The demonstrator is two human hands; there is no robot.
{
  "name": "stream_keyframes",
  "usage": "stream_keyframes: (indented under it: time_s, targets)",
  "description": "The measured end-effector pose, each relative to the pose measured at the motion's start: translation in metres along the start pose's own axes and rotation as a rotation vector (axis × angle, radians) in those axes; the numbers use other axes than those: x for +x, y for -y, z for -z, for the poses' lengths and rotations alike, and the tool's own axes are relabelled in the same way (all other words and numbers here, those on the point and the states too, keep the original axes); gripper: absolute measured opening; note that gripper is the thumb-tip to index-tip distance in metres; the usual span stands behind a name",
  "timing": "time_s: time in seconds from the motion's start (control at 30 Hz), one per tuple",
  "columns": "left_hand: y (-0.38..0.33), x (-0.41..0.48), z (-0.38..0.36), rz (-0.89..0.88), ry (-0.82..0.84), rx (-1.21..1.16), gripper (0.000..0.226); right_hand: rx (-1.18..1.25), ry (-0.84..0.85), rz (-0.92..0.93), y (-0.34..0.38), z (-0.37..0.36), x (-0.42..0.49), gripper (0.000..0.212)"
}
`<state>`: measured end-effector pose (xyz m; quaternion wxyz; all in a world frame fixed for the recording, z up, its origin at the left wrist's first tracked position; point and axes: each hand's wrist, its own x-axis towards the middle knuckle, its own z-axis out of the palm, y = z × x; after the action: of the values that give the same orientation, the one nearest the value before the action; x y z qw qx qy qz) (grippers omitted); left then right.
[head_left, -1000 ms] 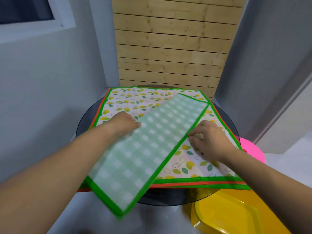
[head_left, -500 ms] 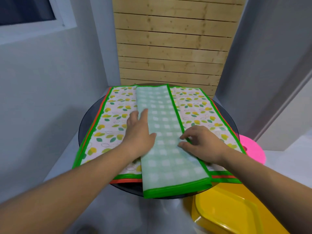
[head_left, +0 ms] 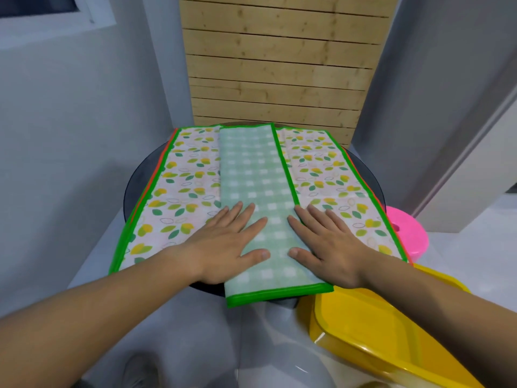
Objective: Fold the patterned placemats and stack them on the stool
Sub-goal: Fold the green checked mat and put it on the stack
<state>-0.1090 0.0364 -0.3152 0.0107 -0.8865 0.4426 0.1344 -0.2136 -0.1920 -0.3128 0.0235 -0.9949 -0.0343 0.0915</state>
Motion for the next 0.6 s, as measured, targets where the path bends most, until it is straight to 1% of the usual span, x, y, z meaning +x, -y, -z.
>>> stream_keyframes:
  time_s: [0.1, 0.17, 0.23, 0.27, 0.33, 0.43, 0.53, 0.6]
  targets:
    - [0.001, 0.000, 0.003, -0.003, 0.039, 0.011, 0.090, -0.011, 0.034, 0.004, -0.004, 0.003, -0.006, 0.081]
    - [0.001, 0.000, 0.004, -0.004, 0.051, 0.013, 0.091, 0.030, -0.012, 0.036, -0.006, 0.007, -0.010, 0.081]
    - [0.001, -0.001, 0.004, -0.009, 0.055, 0.016, 0.091, 0.172, -0.139, 0.114, -0.004, 0.011, -0.016, 0.075]
    - [0.001, -0.001, 0.004, -0.013, 0.056, 0.016, 0.092, 0.276, -0.180, 0.153, -0.002, 0.012, -0.020, 0.068]
    - [0.001, -0.001, 0.003, -0.018, 0.053, 0.016, 0.093, 0.444, -0.202, 0.222, 0.003, 0.009, -0.029, 0.053]
    - [0.001, -0.002, 0.003, -0.021, 0.054, 0.017, 0.090, 0.406, -0.258, 0.327, 0.006, -0.003, -0.036, 0.049]
    - [0.001, -0.002, 0.003, -0.019, 0.057, 0.019, 0.088, 0.367, -0.312, 0.359, 0.003, -0.011, -0.038, 0.049]
    - [0.001, -0.002, 0.003, -0.016, 0.057, 0.019, 0.088, 0.353, -0.325, 0.377, 0.002, -0.012, -0.039, 0.046]
